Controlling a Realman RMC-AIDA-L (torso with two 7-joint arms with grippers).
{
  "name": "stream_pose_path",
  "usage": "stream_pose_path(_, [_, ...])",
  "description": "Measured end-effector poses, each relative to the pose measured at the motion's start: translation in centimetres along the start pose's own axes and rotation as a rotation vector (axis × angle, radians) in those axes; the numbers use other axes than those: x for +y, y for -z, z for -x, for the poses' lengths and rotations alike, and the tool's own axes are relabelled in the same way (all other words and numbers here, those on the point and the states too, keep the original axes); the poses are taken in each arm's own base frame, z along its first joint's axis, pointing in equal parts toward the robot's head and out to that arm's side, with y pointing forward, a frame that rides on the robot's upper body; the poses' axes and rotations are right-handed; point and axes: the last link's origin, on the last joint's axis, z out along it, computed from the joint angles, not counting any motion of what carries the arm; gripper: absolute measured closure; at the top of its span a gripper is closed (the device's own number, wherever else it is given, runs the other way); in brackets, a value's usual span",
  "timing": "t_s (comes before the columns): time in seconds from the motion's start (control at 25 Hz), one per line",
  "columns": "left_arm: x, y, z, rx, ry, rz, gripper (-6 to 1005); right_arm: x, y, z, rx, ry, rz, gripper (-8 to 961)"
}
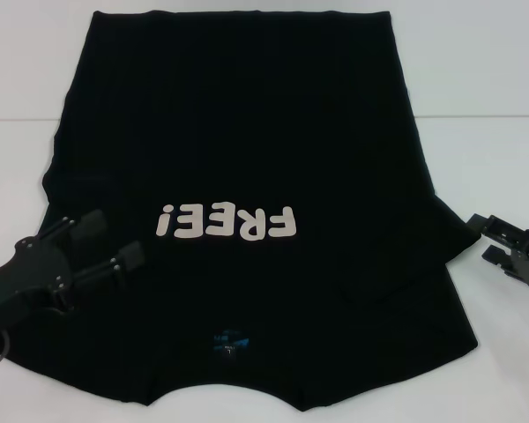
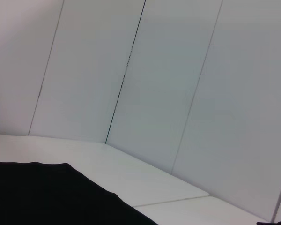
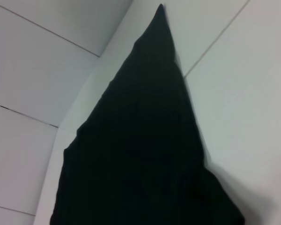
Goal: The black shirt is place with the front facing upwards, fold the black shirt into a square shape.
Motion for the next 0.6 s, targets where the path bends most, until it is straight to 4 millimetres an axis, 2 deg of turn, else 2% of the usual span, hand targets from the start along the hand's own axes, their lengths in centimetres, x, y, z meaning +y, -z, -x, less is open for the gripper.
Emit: stream_pose_path(0.6, [-0.3, 0.0, -0.1, -0.004, -0.003, -0.013, 92, 0.9, -1.8, 0.7, 0.006, 0.045, -0.025, 176])
